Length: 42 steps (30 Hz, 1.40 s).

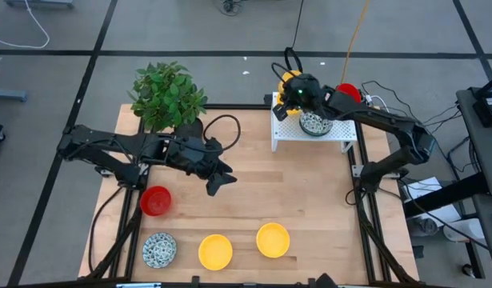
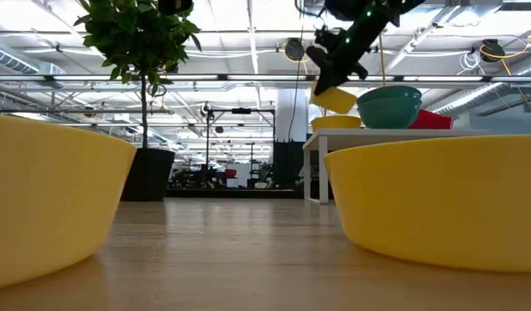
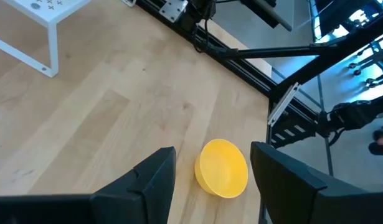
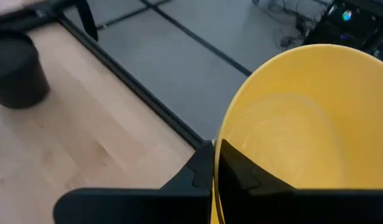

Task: Pick & Place Mini bowls
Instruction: Stack the yellow bowl on top of the yellow bowl on the shelf, then stack the red bowl on top of the red bowls on the shelf

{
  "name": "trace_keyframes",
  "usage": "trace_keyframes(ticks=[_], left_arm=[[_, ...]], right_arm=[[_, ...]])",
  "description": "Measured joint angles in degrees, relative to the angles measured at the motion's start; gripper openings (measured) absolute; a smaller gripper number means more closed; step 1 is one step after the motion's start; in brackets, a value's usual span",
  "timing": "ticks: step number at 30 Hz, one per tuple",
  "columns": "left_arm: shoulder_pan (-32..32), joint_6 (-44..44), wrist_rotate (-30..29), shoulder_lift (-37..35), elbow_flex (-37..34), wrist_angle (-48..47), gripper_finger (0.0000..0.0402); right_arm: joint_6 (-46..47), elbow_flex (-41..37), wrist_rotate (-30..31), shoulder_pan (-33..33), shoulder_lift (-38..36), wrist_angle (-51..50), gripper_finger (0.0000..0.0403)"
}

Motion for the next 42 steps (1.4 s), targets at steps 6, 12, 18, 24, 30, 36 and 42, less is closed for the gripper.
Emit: trace_keyframes(ticks=[6, 12, 18, 24, 30, 36, 42], left_arm=[[0.0, 0.0, 0.0, 0.0, -0.01, -0.38, 0.0212], [0.0, 1.8, 0.0, 0.0, -0.01, -0.42, 0.0212], [0.0, 2.47, -0.02, 0.0, -0.01, -0.42, 0.0212], [0.0, 2.38, 0.0, 0.0, -0.01, -0.42, 0.0212], [0.0, 2.24, 0.0, 0.0, -0.01, -0.44, 0.0212], [0.0, 1.16, 0.6, 0.0, -0.01, -0.64, 0.0212], [-1.73, -3.21, 4.85, 0.28, -0.01, -8.46, 0.0212]], right_arm=[[0.01, -0.04, -0.15, 0.0, 2.72, -1.93, 0.0], [0.04, -0.07, -0.06, 0.02, 3.29, -3.63, 0.0], [0.04, -0.07, -0.04, 0.05, 3.27, -5.72, 0.0], [0.04, -0.07, -2.92, 0.05, 3.26, -5.68, 0.0021], [1.01, -0.07, -2.86, 0.07, 3.26, -5.76, 0.0063], [0.27, -0.07, -2.82, 0.19, 1.46, -5.85, 0.0123], [0.02, -0.07, -2.8, 2.32, -5.16, -5.91, 0.0156]])
